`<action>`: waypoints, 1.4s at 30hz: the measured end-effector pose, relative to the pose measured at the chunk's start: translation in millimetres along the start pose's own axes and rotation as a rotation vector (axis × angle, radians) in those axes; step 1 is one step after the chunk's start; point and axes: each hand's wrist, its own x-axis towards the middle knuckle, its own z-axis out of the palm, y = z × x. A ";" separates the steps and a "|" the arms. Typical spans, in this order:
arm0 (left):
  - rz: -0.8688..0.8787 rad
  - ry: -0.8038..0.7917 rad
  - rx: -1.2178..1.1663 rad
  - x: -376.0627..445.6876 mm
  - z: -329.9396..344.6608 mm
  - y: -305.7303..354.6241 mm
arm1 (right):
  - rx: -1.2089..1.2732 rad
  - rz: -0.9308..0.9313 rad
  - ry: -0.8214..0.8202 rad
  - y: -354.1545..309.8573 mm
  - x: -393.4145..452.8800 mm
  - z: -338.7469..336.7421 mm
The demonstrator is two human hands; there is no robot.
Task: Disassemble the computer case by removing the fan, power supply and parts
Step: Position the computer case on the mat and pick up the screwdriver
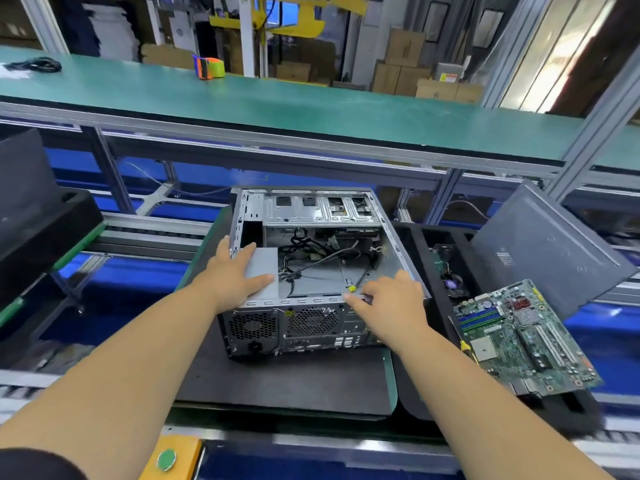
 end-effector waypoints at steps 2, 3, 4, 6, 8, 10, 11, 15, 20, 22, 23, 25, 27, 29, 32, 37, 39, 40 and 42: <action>0.017 -0.019 0.002 3.0 -3.2 -4.8 | -0.007 0.004 -0.031 -3.3 -0.5 -1.8; 0.024 -0.025 -0.002 3.6 -4.3 -5.8 | -0.002 0.009 -0.051 -4.4 -0.2 -3.1; 0.027 -0.025 -0.003 3.4 -5.2 -5.8 | 0.010 0.017 -0.068 -5.0 0.3 -5.0; 0.017 0.011 0.052 0.8 -6.0 -3.4 | 0.069 0.045 -0.073 -4.0 4.0 -10.0; 0.022 0.118 0.169 -4.4 -5.6 1.0 | 0.156 0.081 -0.030 -0.7 11.1 -16.2; 0.083 0.250 0.219 -11.1 -2.6 8.0 | 0.137 0.091 0.035 6.0 20.3 -19.1; 0.125 0.289 0.216 -14.5 -0.1 12.9 | 0.094 0.087 0.055 9.7 25.1 -18.6; 0.219 0.200 0.305 -20.7 12.6 28.9 | 0.017 0.068 0.012 22.8 35.6 -9.5; 0.211 0.154 0.366 -12.0 15.4 22.2 | 0.023 0.132 -0.154 23.1 42.3 3.4; 0.224 0.158 0.377 -7.9 15.3 19.3 | 0.019 0.150 -0.138 19.2 44.1 6.0; 0.229 0.159 0.379 -5.6 14.7 17.5 | 0.019 0.157 -0.127 17.5 44.9 7.5; 0.238 0.166 0.383 -0.8 12.4 13.5 | 0.027 0.173 -0.108 14.7 46.4 10.6; 0.243 0.168 0.383 3.8 9.7 10.3 | 0.029 0.180 -0.094 12.8 48.9 14.3; 0.249 0.169 0.386 8.3 7.7 8.5 | 0.027 0.182 -0.084 10.8 52.1 17.4; 0.256 0.159 0.381 14.5 2.7 6.9 | 0.024 0.189 -0.073 8.0 57.3 19.5; 0.258 0.143 0.361 17.9 -3.0 8.3 | 0.019 0.191 -0.079 4.3 60.7 18.9; 0.255 0.134 0.357 16.0 -4.7 10.9 | 0.049 0.172 -0.105 6.2 60.0 15.9; 0.255 0.139 0.350 14.1 -5.6 12.4 | 0.095 0.159 -0.119 8.4 59.6 13.0; 0.258 0.176 0.307 9.0 -6.4 17.3 | 0.269 0.147 -0.111 15.3 56.7 5.0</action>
